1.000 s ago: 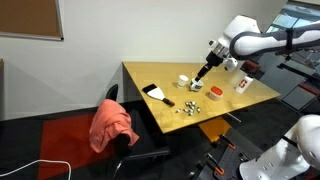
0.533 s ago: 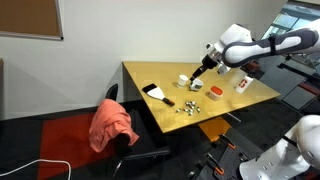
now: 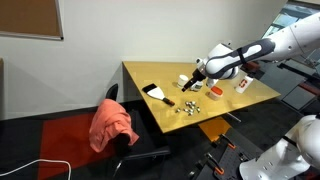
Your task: Pick the brush and sweep the candy on the counter
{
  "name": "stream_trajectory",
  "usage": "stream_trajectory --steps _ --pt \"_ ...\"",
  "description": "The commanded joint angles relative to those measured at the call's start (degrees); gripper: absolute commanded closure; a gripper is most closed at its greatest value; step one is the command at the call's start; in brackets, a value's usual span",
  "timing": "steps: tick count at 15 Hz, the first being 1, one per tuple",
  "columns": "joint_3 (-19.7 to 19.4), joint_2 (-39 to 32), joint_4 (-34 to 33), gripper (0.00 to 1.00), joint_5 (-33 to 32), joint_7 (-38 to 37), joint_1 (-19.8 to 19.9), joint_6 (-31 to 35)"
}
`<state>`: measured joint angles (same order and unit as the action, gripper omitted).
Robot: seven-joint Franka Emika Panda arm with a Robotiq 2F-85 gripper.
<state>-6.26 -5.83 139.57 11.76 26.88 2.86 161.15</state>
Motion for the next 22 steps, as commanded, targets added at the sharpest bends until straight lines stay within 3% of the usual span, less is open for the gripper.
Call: stream_trajectory --steps 1,5,6,7,14,22 --pt "1.1 -5.6 -2.7 0.0 4.1 5.1 1.3 2.7" --pt "1.5 -10.5 -4.7 0.0 5.4 7.0 1.9 4.0" --pt "1.3 -10.8 -4.8 0.0 4.2 6.6 1.4 3.0" --pt "3.9 -10.2 -4.5 0.0 -0.2 3.2 3.9 2.1" --pt "5.7 -11.6 -5.1 0.0 -1.5 2.5 6.0 3.1" --pt "8.1 -21.9 -12.4 0.0 -6.1 -1.4 9.3 10.8"
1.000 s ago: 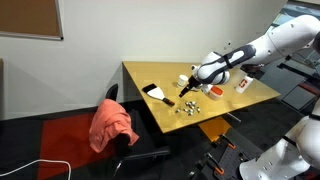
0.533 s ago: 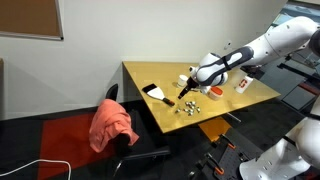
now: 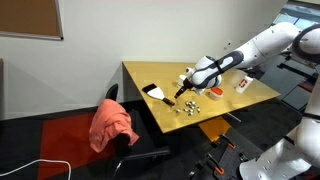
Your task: Pick the brush and sweep the candy on the counter
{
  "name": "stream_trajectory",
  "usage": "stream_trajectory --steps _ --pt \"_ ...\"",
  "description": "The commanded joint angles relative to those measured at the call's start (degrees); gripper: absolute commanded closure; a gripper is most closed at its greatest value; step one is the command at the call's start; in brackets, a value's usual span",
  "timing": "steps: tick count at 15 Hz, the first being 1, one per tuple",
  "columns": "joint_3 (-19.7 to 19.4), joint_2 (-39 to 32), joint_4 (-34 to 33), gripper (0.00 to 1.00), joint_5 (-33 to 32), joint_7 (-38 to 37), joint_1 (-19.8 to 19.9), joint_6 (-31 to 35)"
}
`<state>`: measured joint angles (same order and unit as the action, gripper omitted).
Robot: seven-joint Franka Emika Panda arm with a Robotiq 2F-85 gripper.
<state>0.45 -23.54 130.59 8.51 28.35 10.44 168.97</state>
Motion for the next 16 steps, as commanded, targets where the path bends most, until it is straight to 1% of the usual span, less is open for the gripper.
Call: stream_trajectory --steps 1,3,4,6,9,16 --pt "1.6 -5.5 -4.4 0.0 -3.7 -3.5 2.3 3.8" --pt "1.0 -7.8 -6.3 0.0 -5.4 -5.8 2.3 4.5" --pt "0.0 -8.9 -7.2 0.0 -6.3 -7.6 1.6 4.4" --pt "-0.1 -10.9 -8.8 0.0 -7.3 -9.5 1.8 4.9" --pt "0.6 -13.3 -10.9 0.0 -7.7 -10.8 2.7 5.8" --pt "0.8 -16.9 -14.6 0.0 -7.9 -12.1 2.8 5.5"
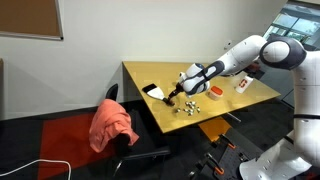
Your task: Pick the brush and sweep the candy on the counter
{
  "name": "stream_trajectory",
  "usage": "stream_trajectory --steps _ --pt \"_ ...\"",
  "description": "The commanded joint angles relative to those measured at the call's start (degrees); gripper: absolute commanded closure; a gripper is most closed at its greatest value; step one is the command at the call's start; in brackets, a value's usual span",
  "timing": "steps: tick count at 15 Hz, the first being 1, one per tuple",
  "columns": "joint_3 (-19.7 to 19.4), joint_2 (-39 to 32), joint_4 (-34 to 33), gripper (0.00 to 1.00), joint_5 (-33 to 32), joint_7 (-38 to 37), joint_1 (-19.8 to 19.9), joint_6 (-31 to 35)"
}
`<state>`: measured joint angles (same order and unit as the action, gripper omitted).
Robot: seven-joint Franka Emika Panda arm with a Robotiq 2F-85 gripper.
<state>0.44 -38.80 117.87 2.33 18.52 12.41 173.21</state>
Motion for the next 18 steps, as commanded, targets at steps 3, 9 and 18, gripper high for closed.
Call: stream_trajectory --steps 3,9,18 --pt "1.8 -2.6 -2.9 0.0 -1.6 -1.9 1.5 1.0" --pt "2.2 -3.9 -4.1 0.0 -1.8 -2.0 1.6 0.2" --pt "2.3 -5.2 -5.0 0.0 -2.0 -1.9 1.4 -0.2"
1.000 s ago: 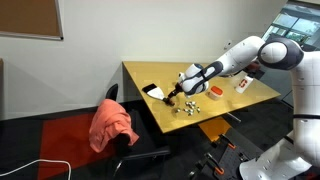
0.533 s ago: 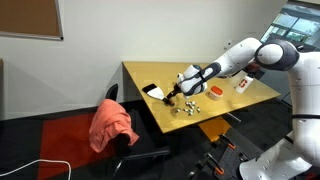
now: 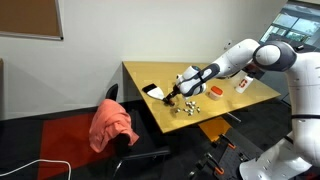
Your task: Pick the brush and sweep the candy on the counter
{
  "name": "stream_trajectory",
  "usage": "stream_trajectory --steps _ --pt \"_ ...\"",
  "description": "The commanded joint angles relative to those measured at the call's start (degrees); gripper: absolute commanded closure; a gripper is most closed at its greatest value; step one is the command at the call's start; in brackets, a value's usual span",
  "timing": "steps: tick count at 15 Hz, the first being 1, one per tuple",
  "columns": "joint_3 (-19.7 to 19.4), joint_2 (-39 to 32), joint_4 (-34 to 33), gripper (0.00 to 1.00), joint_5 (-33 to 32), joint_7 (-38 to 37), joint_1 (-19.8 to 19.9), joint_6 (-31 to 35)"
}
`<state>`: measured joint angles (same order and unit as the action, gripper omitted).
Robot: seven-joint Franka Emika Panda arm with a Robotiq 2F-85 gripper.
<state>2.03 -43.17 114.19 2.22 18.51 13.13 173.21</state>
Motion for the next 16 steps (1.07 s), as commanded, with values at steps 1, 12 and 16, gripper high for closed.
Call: stream_trajectory --steps 1,12,16 --pt "0.7 -1.0 -1.5 0.0 -2.0 -1.9 0.7 -0.2" --pt "1.3 -2.4 -2.6 0.51 -2.5 -1.5 0.9 -0.8" --pt "1.2 -2.6 -2.8 0.82 -3.3 -1.4 0.8 -0.9"
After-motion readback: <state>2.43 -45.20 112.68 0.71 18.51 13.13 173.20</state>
